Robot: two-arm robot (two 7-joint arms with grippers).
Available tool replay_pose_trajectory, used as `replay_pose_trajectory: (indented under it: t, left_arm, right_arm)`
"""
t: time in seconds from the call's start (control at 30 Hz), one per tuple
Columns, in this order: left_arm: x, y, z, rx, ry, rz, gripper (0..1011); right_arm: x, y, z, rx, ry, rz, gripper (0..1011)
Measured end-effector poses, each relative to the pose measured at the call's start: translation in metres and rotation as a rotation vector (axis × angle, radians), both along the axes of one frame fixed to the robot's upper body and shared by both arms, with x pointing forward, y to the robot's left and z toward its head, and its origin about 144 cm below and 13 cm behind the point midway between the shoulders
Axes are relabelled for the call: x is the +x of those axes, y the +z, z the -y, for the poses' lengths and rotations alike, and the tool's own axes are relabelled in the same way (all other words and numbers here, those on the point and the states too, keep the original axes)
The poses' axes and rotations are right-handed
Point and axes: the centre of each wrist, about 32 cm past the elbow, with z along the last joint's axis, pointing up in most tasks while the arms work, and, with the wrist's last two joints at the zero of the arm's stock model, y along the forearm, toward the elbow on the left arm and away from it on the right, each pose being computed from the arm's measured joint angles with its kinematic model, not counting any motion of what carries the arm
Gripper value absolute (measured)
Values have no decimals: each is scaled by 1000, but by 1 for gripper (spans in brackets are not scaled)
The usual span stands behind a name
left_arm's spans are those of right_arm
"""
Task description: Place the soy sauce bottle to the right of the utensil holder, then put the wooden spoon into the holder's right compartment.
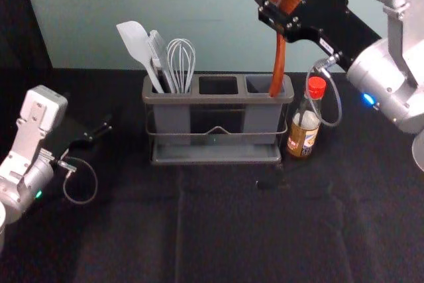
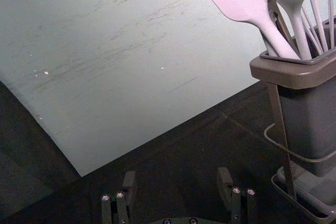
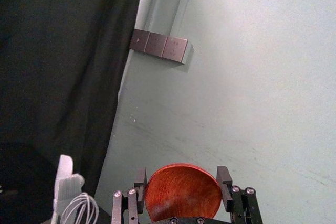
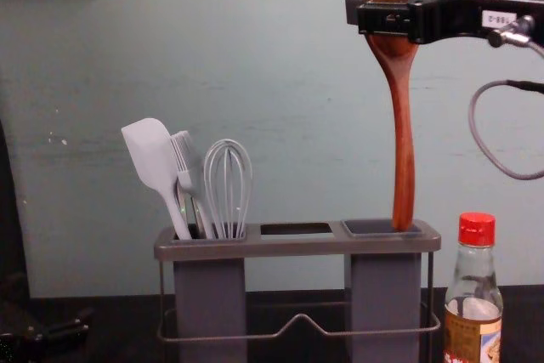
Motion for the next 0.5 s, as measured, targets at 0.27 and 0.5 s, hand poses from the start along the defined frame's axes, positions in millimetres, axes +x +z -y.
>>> replay_pose_trajectory:
  t: [0.27, 0.5]
  left_arm:
    - [0, 0, 0, 0, 0, 0, 1005]
    - [0, 0, 0, 0, 0, 0, 1005]
  right_arm:
    - [17, -2, -5, 16, -9, 7, 836]
    - [26, -13, -6, 21, -19, -12, 836]
